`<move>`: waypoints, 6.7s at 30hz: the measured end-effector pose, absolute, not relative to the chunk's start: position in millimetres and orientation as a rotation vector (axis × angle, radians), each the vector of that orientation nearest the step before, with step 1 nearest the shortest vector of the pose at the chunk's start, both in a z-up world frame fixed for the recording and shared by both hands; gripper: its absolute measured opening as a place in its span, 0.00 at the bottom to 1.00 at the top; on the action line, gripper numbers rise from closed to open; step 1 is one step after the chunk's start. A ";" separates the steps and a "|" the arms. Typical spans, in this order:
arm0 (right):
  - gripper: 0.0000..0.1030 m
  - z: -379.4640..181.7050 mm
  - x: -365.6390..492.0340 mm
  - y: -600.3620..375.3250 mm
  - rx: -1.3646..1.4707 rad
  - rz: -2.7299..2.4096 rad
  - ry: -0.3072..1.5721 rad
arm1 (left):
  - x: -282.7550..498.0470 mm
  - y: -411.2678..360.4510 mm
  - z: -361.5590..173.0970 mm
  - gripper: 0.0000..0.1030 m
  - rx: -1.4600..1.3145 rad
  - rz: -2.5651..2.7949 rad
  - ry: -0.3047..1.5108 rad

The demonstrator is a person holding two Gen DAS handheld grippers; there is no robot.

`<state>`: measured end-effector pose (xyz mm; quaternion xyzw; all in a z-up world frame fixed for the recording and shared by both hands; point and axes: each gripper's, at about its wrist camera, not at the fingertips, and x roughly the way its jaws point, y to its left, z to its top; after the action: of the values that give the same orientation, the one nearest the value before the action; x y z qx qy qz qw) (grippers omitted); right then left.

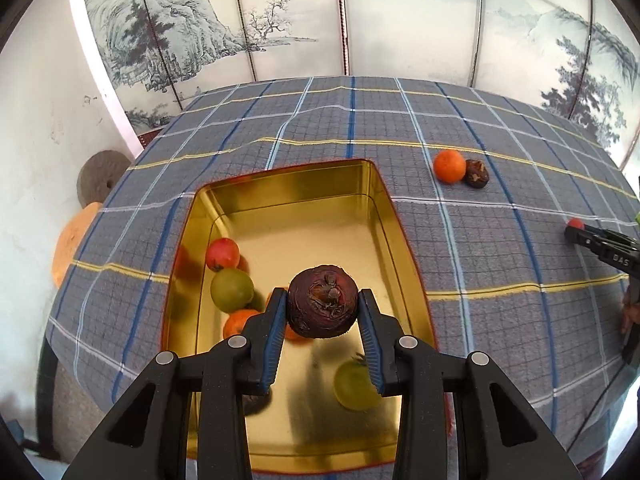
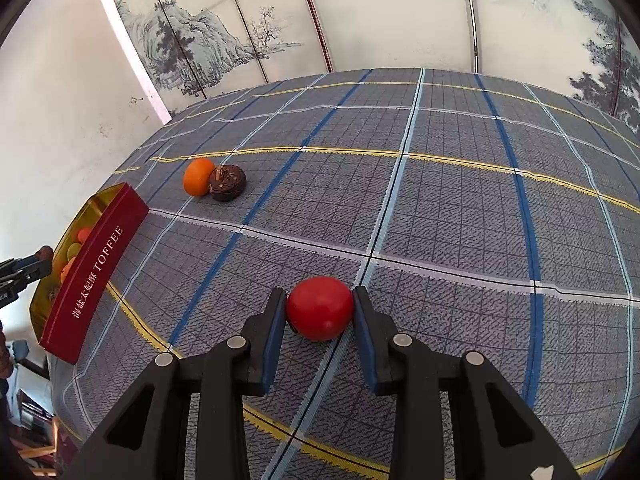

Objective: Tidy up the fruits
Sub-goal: 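Lower the brown fruit into the tin and open the left tool, then carry the red tomato into the tin and open the right tool, then reach for and grasp the orange on the cloth with the left tool, then carry the orange in the left tool over the tin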

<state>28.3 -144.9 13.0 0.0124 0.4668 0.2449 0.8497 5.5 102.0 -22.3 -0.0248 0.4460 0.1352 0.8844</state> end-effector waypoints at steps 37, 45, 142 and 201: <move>0.30 12.4 28.7 -145.7 0.025 0.515 0.983 | 67.0 133.2 -38.4 0.62 0.018 0.371 1.009; 0.30 13.1 28.5 -145.7 0.024 0.514 0.983 | 31.1 122.0 -19.0 0.64 -0.005 0.378 0.946; 1.00 6.2 44.7 -173.5 -0.119 0.132 1.027 | -0.1 66.5 3.4 0.74 -0.087 -0.003 0.940; 1.00 5.3 43.2 -177.0 -0.106 0.146 1.023 | 15.9 26.2 6.8 0.39 -0.072 0.062 0.885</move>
<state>43.2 -177.0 5.3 -0.0508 0.4890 0.0697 0.8680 15.9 26.2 6.8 -0.0349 0.4280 0.0299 0.9026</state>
